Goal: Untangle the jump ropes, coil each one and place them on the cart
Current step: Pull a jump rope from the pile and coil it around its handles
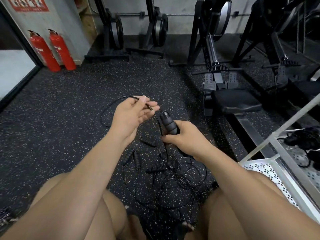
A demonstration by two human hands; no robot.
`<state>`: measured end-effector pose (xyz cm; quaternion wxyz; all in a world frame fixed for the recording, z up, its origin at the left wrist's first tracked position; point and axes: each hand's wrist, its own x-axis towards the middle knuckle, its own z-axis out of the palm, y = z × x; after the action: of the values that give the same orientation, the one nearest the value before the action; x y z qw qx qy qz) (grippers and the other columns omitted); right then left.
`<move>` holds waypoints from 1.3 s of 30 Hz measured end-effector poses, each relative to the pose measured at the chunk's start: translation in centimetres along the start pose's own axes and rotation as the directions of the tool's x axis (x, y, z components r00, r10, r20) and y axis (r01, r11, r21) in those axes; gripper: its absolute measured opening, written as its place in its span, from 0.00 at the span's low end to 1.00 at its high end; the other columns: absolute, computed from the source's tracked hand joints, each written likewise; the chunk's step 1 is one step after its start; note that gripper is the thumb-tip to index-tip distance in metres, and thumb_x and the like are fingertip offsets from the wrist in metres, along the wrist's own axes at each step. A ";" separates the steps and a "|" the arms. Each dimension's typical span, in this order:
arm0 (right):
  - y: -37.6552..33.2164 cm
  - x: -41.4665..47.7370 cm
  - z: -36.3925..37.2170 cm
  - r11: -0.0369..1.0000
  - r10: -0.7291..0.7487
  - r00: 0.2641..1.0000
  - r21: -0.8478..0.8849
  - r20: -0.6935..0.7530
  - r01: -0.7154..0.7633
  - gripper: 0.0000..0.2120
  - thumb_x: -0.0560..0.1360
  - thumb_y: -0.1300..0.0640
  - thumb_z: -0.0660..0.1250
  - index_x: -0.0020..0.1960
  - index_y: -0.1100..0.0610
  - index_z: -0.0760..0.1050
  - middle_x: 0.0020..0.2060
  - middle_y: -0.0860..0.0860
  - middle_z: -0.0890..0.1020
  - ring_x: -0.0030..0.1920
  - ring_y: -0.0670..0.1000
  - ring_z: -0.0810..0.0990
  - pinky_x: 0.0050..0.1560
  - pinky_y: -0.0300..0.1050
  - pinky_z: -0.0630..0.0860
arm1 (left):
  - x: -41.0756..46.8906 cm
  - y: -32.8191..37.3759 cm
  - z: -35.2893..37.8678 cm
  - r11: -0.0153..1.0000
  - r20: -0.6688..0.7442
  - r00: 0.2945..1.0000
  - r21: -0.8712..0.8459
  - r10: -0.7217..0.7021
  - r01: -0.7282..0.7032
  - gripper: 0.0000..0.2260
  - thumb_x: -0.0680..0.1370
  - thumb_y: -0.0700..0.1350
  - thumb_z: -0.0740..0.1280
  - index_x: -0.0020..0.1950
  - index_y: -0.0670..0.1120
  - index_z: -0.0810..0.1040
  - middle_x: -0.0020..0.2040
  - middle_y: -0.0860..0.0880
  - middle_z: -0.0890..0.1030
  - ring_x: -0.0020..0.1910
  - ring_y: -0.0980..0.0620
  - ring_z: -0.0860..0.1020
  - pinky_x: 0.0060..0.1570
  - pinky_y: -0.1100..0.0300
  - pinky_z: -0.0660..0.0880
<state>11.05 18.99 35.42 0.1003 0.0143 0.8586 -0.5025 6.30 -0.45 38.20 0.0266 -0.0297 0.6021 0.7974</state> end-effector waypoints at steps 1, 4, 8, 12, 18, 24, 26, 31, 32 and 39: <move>-0.1 -0.1 0.0 1.000 -0.006 0.999 0.015 0.036 0.005 0.11 0.73 0.55 0.80 0.48 0.58 0.80 0.34 0.49 0.82 0.35 0.49 0.78 0.41 0.47 0.74 | 0.2 -0.4 -0.1 1.000 -0.014 1.000 -0.017 -0.010 0.010 0.09 0.88 0.44 0.65 0.61 0.38 0.78 0.55 0.39 0.88 0.56 0.43 0.88 0.48 0.61 0.83; -0.6 -0.4 -0.2 0.991 -0.034 0.997 0.133 0.071 0.024 0.10 0.73 0.59 0.80 0.50 0.60 0.81 0.42 0.59 0.88 0.38 0.53 0.82 0.43 0.53 0.80 | 0.3 -1.3 -0.1 0.999 -0.075 0.996 0.000 -0.053 0.053 0.11 0.89 0.46 0.64 0.63 0.39 0.79 0.57 0.41 0.88 0.54 0.47 0.88 0.49 0.59 0.83; -1.8 -0.8 -1.3 0.921 -0.054 0.999 0.387 -0.006 0.052 0.10 0.75 0.68 0.78 0.53 0.63 0.81 0.44 0.62 0.88 0.41 0.56 0.86 0.41 0.48 0.82 | -0.8 -1.9 0.3 0.948 0.048 0.966 0.209 -0.256 0.241 0.14 0.89 0.50 0.61 0.65 0.43 0.81 0.58 0.44 0.88 0.55 0.46 0.87 0.61 0.48 0.82; -2.7 -0.8 -2.7 0.836 -0.023 0.986 0.537 -0.166 0.110 0.10 0.76 0.68 0.76 0.56 0.64 0.80 0.43 0.58 0.89 0.41 0.55 0.86 0.41 0.48 0.82 | -2.3 -3.4 1.5 0.884 0.285 0.858 0.334 -0.426 0.328 0.13 0.87 0.44 0.61 0.67 0.44 0.82 0.60 0.44 0.88 0.63 0.43 0.85 0.70 0.42 0.77; -2.4 0.0 -5.0 0.659 0.074 0.940 0.724 -0.334 0.206 0.10 0.78 0.68 0.75 0.56 0.61 0.78 0.48 0.61 0.88 0.46 0.55 0.88 0.43 0.44 0.82 | -4.1 -6.3 2.5 0.713 0.370 0.751 0.676 -0.548 0.187 0.16 0.82 0.36 0.63 0.65 0.49 0.84 0.60 0.51 0.88 0.64 0.50 0.84 0.73 0.45 0.74; -0.9 0.8 -6.9 0.571 0.176 0.919 0.797 -0.354 0.198 0.08 0.79 0.69 0.73 0.54 0.60 0.77 0.50 0.61 0.87 0.47 0.56 0.88 0.45 0.44 0.83 | -5.0 -9.3 2.3 0.406 0.365 0.676 0.908 -0.641 -0.105 0.10 0.84 0.47 0.69 0.65 0.54 0.84 0.59 0.56 0.86 0.61 0.48 0.83 0.69 0.45 0.77; -0.4 1.1 -7.2 0.560 0.188 0.917 0.806 -0.352 0.194 0.07 0.80 0.69 0.72 0.54 0.60 0.77 0.50 0.61 0.88 0.47 0.56 0.88 0.44 0.43 0.83 | -4.9 -9.2 2.5 0.371 0.350 0.701 0.920 -0.622 -0.131 0.09 0.86 0.49 0.67 0.64 0.51 0.84 0.57 0.53 0.86 0.58 0.46 0.84 0.65 0.45 0.79; 0.1 1.3 -7.3 0.520 0.191 0.926 0.834 -0.326 0.186 0.09 0.79 0.70 0.73 0.55 0.62 0.76 0.49 0.62 0.87 0.46 0.56 0.88 0.46 0.45 0.84 | -4.3 -8.4 2.2 0.479 0.378 0.712 0.875 -0.592 -0.066 0.03 0.86 0.50 0.68 0.58 0.57 0.82 0.54 0.52 0.87 0.56 0.50 0.86 0.62 0.47 0.83; 0.1 1.4 -7.2 0.513 0.199 0.927 0.840 -0.317 0.177 0.11 0.78 0.70 0.74 0.56 0.62 0.76 0.49 0.62 0.87 0.47 0.57 0.88 0.46 0.45 0.84 | -4.3 -8.1 2.2 0.506 0.391 0.716 0.860 -0.579 -0.060 0.04 0.86 0.49 0.68 0.56 0.56 0.82 0.54 0.53 0.87 0.56 0.51 0.86 0.61 0.48 0.84; 0.8 1.4 -6.2 0.638 0.212 0.963 0.770 -0.166 -0.008 0.12 0.77 0.68 0.75 0.59 0.63 0.79 0.57 0.66 0.86 0.54 0.59 0.87 0.58 0.55 0.87 | -4.0 -3.7 2.4 0.779 0.431 0.825 0.627 -0.366 0.018 0.08 0.87 0.43 0.64 0.60 0.45 0.83 0.54 0.50 0.89 0.55 0.50 0.88 0.59 0.50 0.85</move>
<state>8.78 24.64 37.46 0.0106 0.1684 0.5697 -0.8044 10.56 2.83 35.62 0.2846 0.1378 0.7835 0.5350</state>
